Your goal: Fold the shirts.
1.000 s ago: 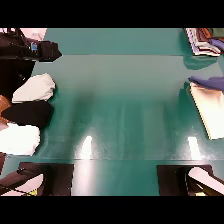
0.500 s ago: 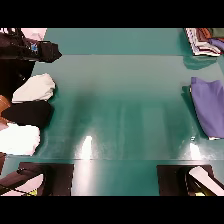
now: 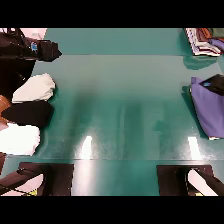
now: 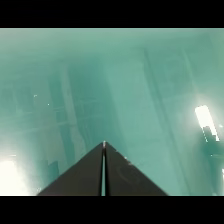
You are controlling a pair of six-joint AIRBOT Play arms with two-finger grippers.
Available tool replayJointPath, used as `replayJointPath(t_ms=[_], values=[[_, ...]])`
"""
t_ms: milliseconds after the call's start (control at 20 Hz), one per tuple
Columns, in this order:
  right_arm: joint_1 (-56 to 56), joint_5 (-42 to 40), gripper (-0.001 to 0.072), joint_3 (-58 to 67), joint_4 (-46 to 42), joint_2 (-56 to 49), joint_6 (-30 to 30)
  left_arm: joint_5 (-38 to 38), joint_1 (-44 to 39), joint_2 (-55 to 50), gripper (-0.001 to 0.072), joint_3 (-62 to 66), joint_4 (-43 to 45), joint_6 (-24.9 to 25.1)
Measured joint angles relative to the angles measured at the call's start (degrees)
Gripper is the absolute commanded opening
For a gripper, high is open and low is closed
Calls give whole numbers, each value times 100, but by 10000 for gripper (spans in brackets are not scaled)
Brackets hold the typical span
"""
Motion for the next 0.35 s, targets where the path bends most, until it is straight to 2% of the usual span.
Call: replayJointPath(t_ms=[150,350], values=[[1086,-319,16,0,37,-109,-2,63,0,0,24,0,0,0],[1956,-621,16,-2,57,-229,-2,184,0,0,24,0,0,0]])
